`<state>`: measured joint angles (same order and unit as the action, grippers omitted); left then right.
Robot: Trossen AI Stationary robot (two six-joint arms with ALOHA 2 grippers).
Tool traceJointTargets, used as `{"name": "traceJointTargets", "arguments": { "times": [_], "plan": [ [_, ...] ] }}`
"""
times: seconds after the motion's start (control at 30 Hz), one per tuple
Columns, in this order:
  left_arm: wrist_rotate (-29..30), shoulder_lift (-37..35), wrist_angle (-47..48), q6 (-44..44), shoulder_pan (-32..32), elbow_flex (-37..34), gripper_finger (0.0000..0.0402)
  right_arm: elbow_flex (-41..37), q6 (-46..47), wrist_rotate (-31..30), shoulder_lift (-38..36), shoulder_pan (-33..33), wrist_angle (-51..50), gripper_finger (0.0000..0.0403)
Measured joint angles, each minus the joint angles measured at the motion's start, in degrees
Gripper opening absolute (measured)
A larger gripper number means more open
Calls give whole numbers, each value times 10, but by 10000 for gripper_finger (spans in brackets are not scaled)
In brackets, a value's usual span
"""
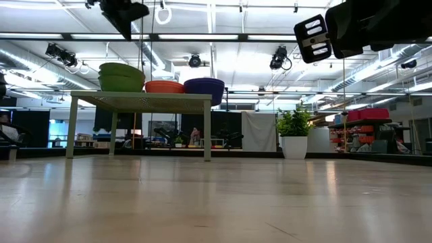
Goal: Pick & Place Mini bowls
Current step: Stack the white patterned bowl on top of the other white patterned bowls on the shelf
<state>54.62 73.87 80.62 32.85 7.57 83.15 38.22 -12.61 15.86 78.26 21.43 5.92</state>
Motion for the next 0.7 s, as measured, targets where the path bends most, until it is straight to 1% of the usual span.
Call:
{"name": "traceJointTargets", "arguments": {
  "times": [0.13,0.23,0.33,0.47,0.7],
  "plan": [
    [26,-21,-7,48,-43,-67,3,0,0,-9,0,0,-1,100],
    [51,-47,-6,93,-62,-131,3,0,-2,-19,0,0,-1,100],
    [72,-70,-8,133,-77,-172,3,0,-7,-22,0,0,5,100],
    [71,-95,-27,145,-91,-191,3,0,-14,-31,0,0,12,100],
    [71,-102,-41,143,-109,-192,4,0,-14,-32,0,-1,14,100]
  ]
}}
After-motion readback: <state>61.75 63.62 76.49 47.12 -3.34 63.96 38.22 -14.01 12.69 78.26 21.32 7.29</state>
